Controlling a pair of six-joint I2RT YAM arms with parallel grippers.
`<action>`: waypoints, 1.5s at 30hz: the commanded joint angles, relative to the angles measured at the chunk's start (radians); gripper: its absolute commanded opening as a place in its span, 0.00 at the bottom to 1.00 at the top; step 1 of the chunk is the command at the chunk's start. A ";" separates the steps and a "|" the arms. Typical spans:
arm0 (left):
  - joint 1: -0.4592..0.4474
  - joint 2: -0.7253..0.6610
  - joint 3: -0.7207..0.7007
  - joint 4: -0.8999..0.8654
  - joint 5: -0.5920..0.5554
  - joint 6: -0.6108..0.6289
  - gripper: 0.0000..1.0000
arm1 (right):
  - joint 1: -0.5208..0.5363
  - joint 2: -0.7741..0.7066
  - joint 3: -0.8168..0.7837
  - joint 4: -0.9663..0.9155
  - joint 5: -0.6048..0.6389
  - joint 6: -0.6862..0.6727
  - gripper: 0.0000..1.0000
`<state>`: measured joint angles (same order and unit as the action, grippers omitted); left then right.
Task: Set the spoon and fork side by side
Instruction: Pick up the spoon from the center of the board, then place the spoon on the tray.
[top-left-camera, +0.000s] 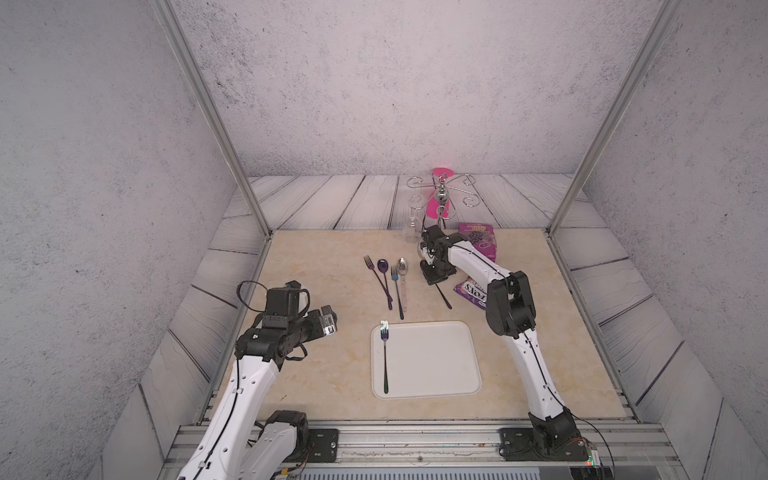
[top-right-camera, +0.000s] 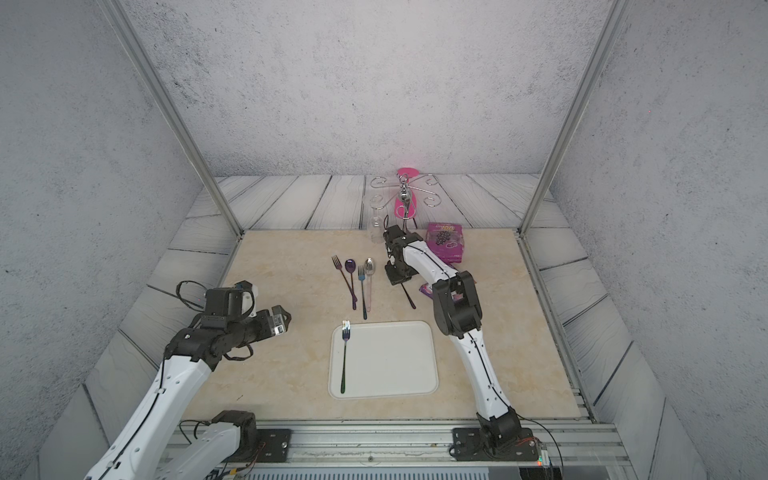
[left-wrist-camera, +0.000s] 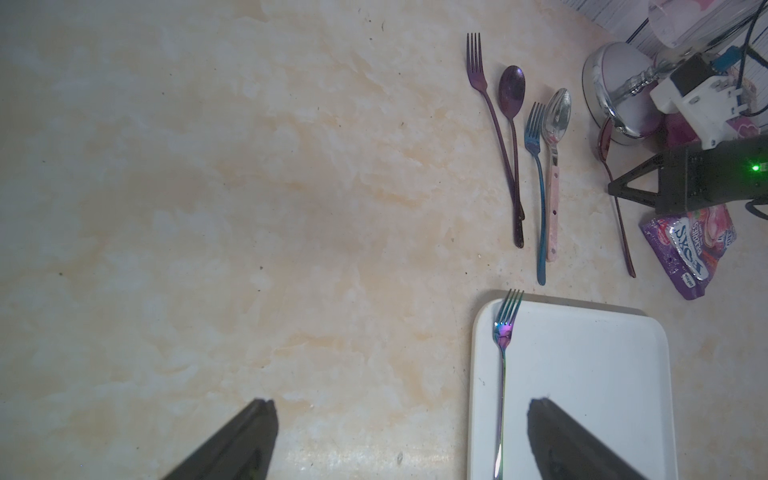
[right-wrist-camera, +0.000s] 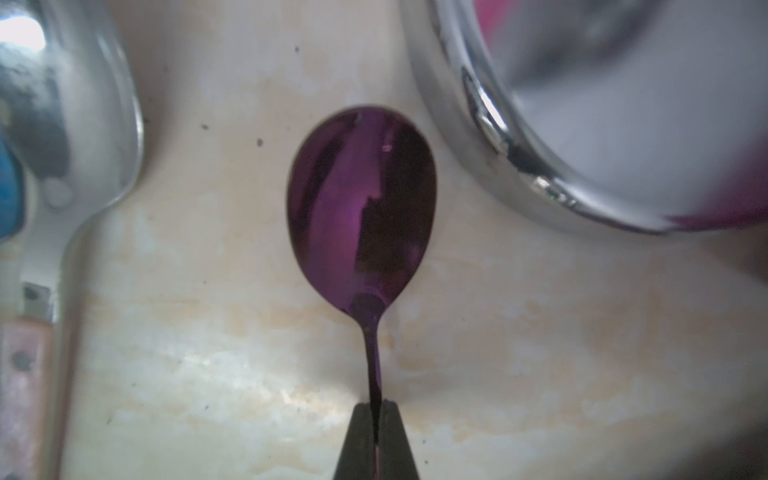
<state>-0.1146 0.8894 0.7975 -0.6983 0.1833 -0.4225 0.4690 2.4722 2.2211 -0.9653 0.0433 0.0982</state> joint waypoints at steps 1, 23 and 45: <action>-0.007 -0.013 0.012 -0.004 -0.014 0.012 1.00 | 0.005 -0.147 -0.043 0.008 0.001 0.028 0.00; -0.007 -0.064 0.002 0.008 -0.001 -0.001 0.99 | 0.493 -0.746 -0.930 0.204 0.021 0.828 0.00; -0.006 -0.095 -0.007 0.024 0.017 -0.004 0.99 | 0.575 -0.488 -0.746 0.076 0.132 0.923 0.00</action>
<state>-0.1146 0.7990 0.7975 -0.6952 0.1898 -0.4267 1.0344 1.9495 1.4315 -0.7956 0.0910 1.0206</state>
